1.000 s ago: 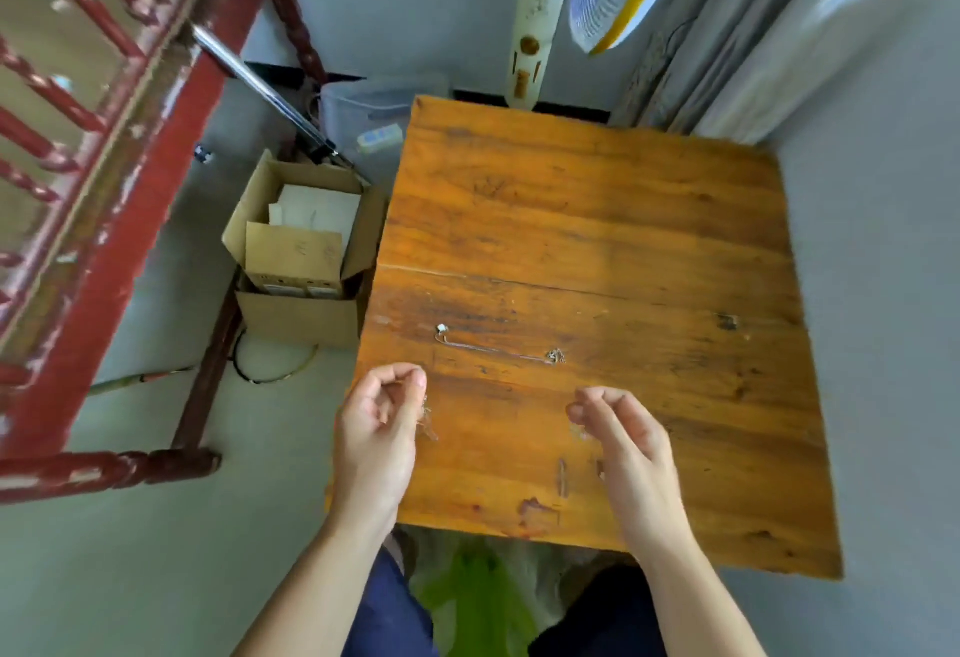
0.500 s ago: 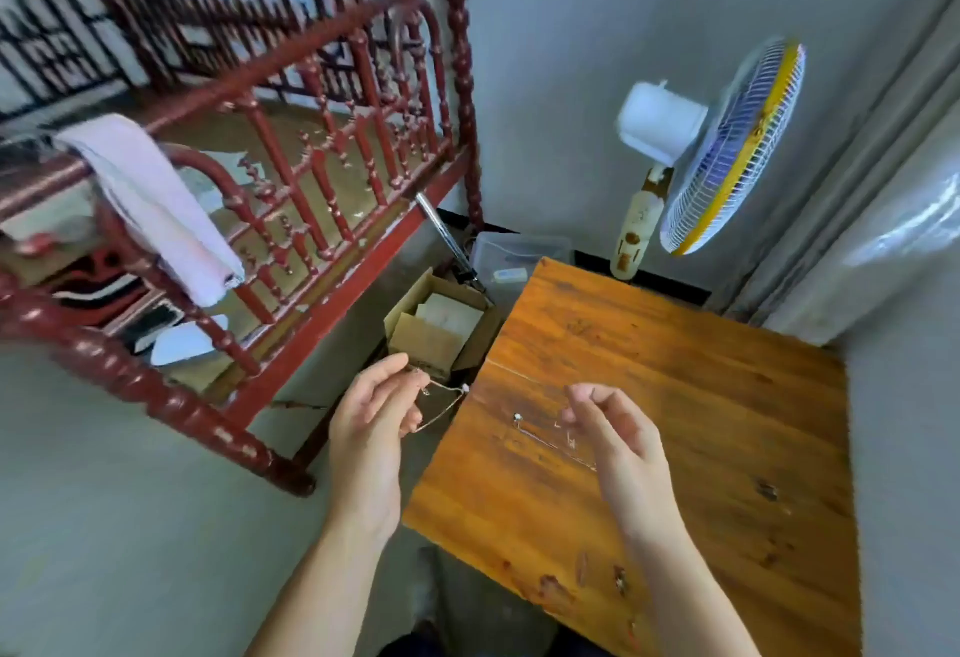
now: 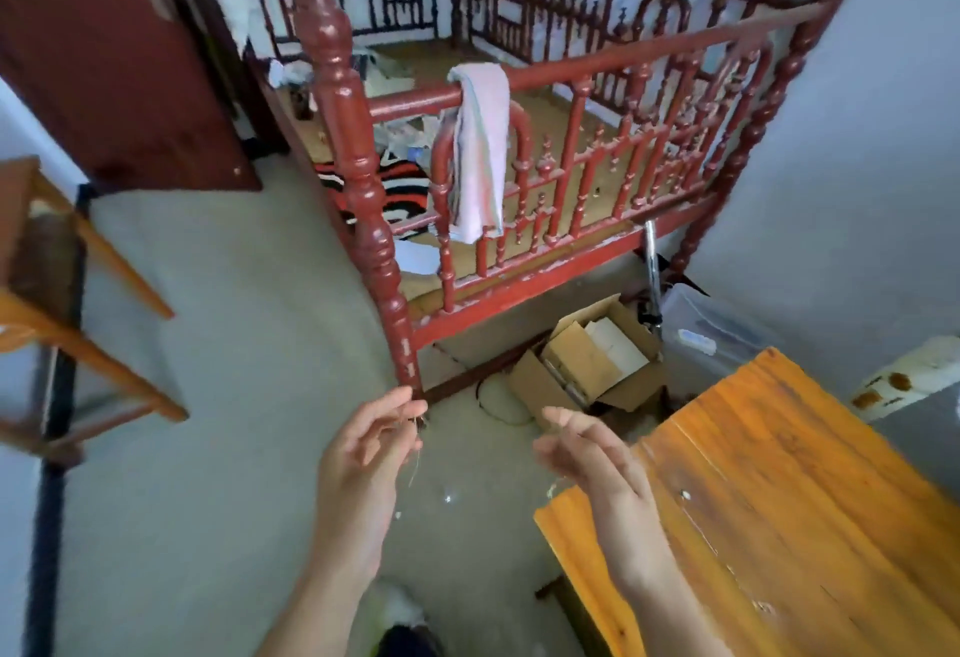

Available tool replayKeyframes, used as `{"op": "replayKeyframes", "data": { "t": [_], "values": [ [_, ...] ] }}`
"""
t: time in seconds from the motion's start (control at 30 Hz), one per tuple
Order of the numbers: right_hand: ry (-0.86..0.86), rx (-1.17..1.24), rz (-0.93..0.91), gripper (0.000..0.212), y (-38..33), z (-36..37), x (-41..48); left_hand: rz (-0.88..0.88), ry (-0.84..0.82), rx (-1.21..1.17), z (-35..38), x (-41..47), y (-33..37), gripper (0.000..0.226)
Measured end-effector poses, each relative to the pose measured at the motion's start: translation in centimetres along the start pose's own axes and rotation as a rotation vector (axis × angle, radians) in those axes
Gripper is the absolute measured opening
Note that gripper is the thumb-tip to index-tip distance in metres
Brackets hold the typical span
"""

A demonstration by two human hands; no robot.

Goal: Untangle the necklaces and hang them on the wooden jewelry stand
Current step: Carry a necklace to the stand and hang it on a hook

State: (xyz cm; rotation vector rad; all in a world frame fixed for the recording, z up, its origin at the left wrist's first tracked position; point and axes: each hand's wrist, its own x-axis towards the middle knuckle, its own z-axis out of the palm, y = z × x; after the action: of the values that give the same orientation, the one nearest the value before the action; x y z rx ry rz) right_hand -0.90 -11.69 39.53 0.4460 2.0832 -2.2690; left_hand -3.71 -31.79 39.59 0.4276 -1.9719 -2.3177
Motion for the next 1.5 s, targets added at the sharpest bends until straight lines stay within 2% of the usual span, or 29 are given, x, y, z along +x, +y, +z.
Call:
{"op": "replayKeyframes", "data": {
  "t": [0.13,0.23,0.4,0.5,0.53,0.63,0.87,1.17,1.37,1.5],
  "values": [
    [-0.124,-0.101,0.060,0.028,-0.1,9.2,5.9,-0.033,0.195,-0.009,-6.5,6.5,-0.4,0.022],
    [-0.237,-0.182,0.022,0.015,-0.7,16.0,11.2,0.003,0.309,-0.043,-10.9,12.5,1.1,0.017],
    [-0.310,-0.212,-0.090,0.009,-4.8,26.1,18.5,0.134,0.362,-0.053,-16.4,20.6,7.4,0.019],
    [-0.357,-0.196,-0.176,0.023,-6.6,31.5,21.6,0.186,0.387,-0.014,-19.6,24.7,10.5,0.021],
    [-0.374,-0.199,-0.183,0.022,-6.7,33.1,22.8,0.190,0.401,0.000,-20.6,26.0,11.1,0.021],
    [-0.416,-0.204,-0.145,0.006,-5.5,38.0,27.2,0.164,0.452,0.043,-23.5,30.6,11.7,0.021],
    [-0.560,-0.254,-0.052,0.008,-3.6,52.5,39.6,0.029,0.627,0.076,-31.1,44.7,12.3,0.020],
    [-0.796,-0.254,-0.107,0.015,-9.4,72.6,51.2,0.118,0.913,0.039,-40.5,56.9,20.1,0.017],
    [-0.919,-0.333,-0.075,0.011,-8.0,84.0,56.7,0.097,1.030,0.074,-47.4,64.3,19.3,0.016],
    [-0.996,-0.398,-0.045,0.011,-6.4,92.7,60.4,0.069,1.107,0.010,-53.5,70.4,18.9,0.014]
  ]
}}
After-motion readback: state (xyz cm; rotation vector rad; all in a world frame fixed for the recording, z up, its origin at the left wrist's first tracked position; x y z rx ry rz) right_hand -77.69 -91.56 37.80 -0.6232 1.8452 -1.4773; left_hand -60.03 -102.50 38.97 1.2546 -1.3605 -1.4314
